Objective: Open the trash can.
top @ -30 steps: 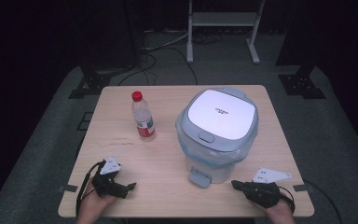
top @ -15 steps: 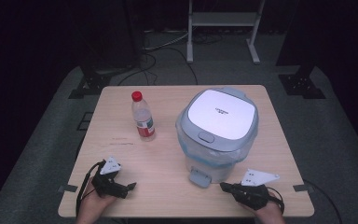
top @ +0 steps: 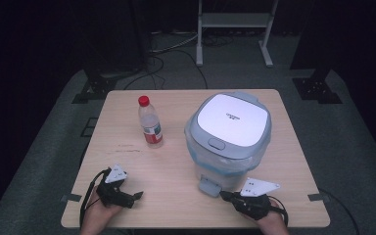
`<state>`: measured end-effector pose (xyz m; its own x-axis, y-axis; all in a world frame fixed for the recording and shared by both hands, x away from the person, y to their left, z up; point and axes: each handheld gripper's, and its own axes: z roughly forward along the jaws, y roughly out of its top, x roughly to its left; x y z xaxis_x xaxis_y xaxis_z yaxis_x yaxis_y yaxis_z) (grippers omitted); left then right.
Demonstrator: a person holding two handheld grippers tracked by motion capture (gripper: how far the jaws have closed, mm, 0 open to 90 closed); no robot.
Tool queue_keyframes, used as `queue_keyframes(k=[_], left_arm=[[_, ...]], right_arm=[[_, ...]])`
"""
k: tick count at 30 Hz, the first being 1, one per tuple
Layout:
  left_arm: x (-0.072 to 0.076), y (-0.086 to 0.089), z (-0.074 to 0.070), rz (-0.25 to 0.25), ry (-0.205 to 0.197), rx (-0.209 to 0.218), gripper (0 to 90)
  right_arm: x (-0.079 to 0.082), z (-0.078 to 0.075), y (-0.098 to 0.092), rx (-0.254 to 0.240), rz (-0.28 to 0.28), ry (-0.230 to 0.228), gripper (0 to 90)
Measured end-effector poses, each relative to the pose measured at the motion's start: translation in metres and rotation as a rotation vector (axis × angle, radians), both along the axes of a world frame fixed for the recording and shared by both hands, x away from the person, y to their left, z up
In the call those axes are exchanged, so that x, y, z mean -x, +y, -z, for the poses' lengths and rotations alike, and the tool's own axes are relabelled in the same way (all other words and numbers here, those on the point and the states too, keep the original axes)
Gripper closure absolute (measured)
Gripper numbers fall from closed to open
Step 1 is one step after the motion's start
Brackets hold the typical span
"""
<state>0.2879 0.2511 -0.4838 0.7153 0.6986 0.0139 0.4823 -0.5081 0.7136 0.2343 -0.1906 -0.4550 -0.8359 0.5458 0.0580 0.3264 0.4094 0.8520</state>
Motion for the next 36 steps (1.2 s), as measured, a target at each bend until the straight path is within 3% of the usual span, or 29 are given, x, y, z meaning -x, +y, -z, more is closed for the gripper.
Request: queue_keyframes(k=[14,36], left_arm=[[0.000,0.000,0.000,0.000,0.000,0.000,0.0],[0.000,0.000,0.000,0.000,0.000,0.000,0.0]], right_arm=[[-0.006,0.001,0.028,0.030,-0.020,-0.056,89.8],[-0.016,0.010,0.052,0.147,0.010,-0.147,89.9]])
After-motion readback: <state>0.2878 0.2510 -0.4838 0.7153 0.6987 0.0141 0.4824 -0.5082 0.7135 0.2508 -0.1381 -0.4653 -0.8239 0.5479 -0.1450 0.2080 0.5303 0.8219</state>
